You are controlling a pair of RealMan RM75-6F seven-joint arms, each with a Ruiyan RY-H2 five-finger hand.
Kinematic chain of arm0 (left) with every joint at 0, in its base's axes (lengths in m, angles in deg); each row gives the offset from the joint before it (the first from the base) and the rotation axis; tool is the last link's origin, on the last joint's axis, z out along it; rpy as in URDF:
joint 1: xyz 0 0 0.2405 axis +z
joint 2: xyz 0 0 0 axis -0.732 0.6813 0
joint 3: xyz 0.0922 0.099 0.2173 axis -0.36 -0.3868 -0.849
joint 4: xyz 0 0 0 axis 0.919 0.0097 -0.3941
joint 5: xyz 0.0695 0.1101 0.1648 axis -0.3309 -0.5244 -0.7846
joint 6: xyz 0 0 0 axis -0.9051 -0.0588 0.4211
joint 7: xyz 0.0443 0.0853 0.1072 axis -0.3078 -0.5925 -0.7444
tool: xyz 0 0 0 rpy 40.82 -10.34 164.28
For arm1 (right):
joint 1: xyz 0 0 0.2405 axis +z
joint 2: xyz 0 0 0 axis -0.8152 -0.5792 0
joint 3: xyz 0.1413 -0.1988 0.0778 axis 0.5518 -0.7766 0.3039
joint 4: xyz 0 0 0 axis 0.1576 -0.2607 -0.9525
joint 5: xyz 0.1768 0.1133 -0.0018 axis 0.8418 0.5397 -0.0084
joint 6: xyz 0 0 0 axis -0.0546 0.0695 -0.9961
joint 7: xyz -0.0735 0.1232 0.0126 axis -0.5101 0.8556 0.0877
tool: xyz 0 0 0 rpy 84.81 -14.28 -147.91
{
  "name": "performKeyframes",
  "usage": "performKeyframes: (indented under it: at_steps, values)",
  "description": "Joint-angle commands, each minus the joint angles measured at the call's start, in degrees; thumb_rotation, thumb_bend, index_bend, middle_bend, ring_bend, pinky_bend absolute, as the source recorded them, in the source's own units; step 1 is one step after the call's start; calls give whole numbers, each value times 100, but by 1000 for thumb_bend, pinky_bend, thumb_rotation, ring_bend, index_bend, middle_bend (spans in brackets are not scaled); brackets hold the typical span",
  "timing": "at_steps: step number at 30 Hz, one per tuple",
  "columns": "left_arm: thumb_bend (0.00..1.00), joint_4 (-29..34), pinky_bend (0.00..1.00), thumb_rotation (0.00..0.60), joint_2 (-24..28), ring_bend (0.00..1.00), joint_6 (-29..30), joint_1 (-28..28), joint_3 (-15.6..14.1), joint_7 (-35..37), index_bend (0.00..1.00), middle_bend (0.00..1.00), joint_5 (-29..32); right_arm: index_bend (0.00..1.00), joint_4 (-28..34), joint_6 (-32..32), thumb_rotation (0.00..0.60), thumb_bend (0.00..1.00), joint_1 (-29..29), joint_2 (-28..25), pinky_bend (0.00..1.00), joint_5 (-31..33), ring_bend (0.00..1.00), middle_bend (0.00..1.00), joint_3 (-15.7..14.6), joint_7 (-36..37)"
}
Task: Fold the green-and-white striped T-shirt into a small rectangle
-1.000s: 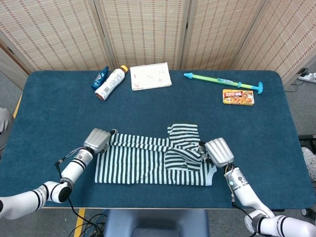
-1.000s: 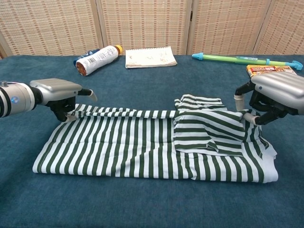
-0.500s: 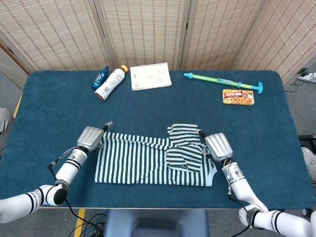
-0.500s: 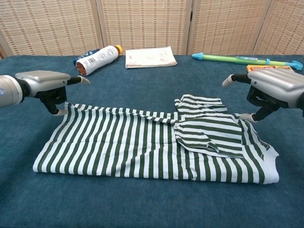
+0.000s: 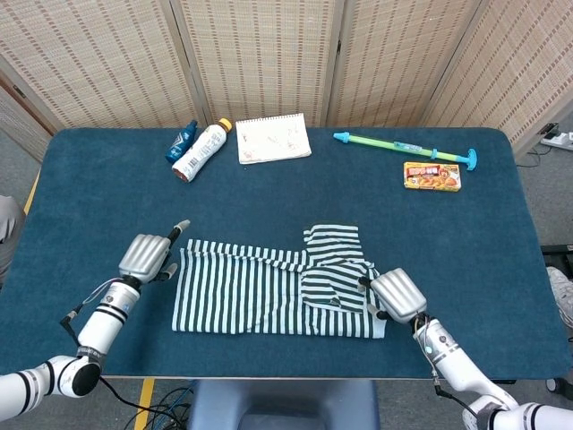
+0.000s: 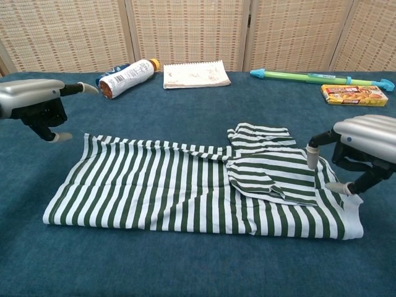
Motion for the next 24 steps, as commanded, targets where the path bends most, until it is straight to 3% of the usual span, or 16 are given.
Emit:
performKeyframes:
  at_steps: [1,9,24]
  values:
    - [381,121,1000,600,80,872,105,101,-62,54,0,933,-118,459,-168,42,600,244,-28,88,1000,-42,1000,951,-57,33]
    - [381,237,1000,600,151,869,221,245,-103,127,0,931,-236,487,-595,96,600,212,-4,462,1000,-78,1000,952,-56,6]
    - [380,246,1000,600,163,868,171,324,-84,184,0,930,-254,494,-781,255,600,225,36,703,1000,-50,1000,953,-83,-122]
